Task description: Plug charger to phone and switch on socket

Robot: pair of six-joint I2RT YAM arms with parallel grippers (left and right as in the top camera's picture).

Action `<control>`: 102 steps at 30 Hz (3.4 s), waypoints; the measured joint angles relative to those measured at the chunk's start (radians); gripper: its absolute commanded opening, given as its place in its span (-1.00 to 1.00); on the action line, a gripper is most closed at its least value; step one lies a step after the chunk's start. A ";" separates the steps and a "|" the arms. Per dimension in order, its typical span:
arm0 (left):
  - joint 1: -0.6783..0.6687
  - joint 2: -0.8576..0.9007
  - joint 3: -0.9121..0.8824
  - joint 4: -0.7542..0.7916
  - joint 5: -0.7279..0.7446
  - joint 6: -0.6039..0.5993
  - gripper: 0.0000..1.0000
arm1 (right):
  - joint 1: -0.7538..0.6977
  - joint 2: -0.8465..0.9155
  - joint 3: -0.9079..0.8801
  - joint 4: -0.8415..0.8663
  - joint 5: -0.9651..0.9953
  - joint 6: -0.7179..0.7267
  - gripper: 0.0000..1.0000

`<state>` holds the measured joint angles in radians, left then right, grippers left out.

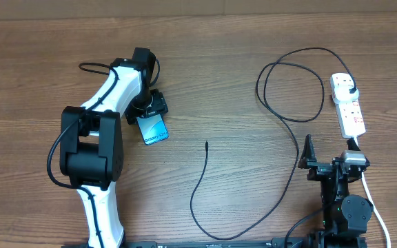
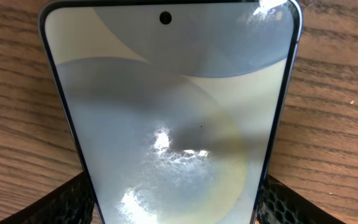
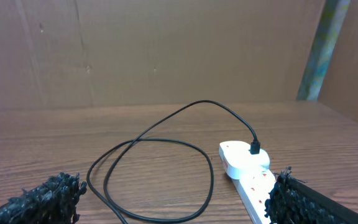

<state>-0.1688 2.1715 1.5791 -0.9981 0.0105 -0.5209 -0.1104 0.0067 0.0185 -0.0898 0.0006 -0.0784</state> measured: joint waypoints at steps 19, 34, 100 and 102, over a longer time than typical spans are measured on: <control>0.000 0.000 0.000 0.000 0.000 0.000 -0.92 | 0.000 0.000 0.000 0.000 0.000 0.000 1.00; 0.000 0.003 0.008 -0.008 0.001 0.000 -0.91 | 0.000 0.000 0.000 0.000 0.000 0.000 1.00; 0.000 0.009 0.142 -0.132 0.118 0.001 -0.92 | 0.000 0.000 0.000 0.000 0.000 0.000 1.00; 0.000 0.009 0.142 -0.131 0.150 0.001 -0.92 | 0.000 0.000 0.000 0.000 0.000 -0.001 1.00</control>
<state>-0.1688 2.1807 1.7214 -1.1290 0.1604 -0.5198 -0.1104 0.0067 0.0185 -0.0902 0.0006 -0.0792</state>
